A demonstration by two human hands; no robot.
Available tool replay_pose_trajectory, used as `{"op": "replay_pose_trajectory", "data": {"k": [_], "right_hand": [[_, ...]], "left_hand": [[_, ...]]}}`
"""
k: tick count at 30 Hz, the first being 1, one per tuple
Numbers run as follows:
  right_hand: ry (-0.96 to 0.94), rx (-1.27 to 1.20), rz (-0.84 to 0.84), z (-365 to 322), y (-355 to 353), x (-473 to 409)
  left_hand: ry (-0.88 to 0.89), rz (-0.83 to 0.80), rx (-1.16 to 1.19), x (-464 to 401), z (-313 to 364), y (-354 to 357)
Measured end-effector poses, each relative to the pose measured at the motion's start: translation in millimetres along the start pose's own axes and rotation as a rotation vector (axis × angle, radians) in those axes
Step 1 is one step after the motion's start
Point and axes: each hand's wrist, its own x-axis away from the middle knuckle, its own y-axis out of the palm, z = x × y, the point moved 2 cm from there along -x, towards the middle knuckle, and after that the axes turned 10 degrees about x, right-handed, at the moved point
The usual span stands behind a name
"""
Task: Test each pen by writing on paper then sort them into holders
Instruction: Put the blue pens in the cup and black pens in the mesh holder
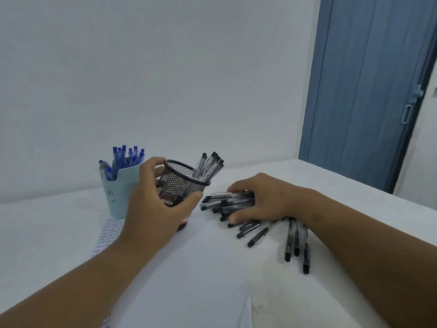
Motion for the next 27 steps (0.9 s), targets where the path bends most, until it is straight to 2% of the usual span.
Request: {"op": "replay_pose_trajectory", "data": {"k": [3, 8, 19, 27], "right_hand": [[-0.045, 0.137, 0.075, -3.2, 1.7, -4.1], [-0.048, 0.213, 0.131, -9.2, 3.5, -8.3], [-0.052, 0.058, 0.157, -15.5, 1.6, -10.0], [-0.018, 0.02, 0.036, -20.0, -1.8, -8.7]], "left_hand": [[-0.003, 0.01, -0.004, 0.4, 0.4, -0.6], [-0.002, 0.017, -0.006, -0.9, -1.2, -1.3], [-0.035, 0.117, 0.017, -4.2, -8.1, -5.8], [-0.053, 0.147, 0.026, -6.5, -12.2, -7.0]]}}
